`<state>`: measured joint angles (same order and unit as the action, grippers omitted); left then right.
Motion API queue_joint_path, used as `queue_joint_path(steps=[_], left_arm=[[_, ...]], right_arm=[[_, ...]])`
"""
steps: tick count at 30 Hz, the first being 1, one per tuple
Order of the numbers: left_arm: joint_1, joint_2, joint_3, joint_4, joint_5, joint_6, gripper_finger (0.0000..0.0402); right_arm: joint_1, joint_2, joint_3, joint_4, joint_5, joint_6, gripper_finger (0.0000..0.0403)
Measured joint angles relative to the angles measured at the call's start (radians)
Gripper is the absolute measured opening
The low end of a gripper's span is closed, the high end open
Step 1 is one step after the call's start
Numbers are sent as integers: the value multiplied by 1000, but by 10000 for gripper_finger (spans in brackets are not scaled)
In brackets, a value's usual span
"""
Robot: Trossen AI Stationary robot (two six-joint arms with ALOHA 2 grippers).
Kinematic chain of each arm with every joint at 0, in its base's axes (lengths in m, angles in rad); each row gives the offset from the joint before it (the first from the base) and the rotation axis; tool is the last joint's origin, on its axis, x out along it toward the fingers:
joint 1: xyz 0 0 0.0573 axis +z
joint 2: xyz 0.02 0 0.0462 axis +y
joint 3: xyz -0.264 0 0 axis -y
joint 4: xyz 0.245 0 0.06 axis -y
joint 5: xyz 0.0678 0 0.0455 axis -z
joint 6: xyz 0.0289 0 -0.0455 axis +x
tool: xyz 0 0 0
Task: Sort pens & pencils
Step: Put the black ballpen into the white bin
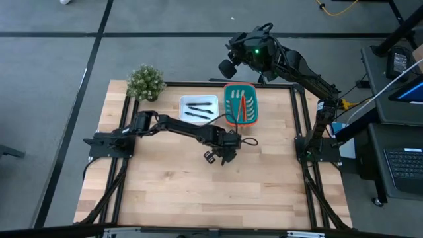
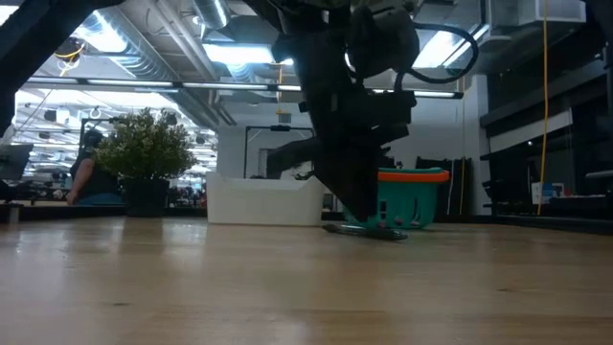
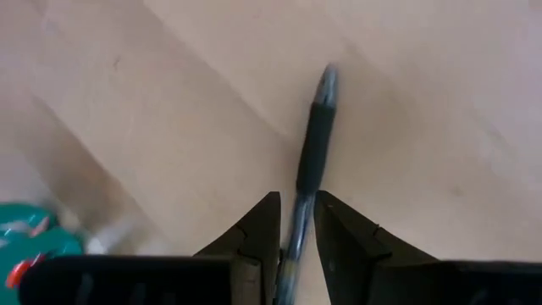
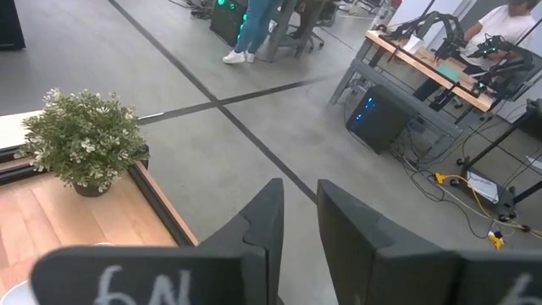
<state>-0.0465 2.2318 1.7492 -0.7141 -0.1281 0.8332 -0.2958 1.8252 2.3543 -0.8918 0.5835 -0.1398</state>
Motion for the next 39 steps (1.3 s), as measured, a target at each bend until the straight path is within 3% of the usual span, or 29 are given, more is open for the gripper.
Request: queue_joint_path(steps=[27,39], left_arm=[[23,5,-80,79,113,15,69],[-2,6,-80,73,103,-79,15]], right_arm=[[0,0,0,3,-1,3,76],[1,0,0,5,-1,6,76]])
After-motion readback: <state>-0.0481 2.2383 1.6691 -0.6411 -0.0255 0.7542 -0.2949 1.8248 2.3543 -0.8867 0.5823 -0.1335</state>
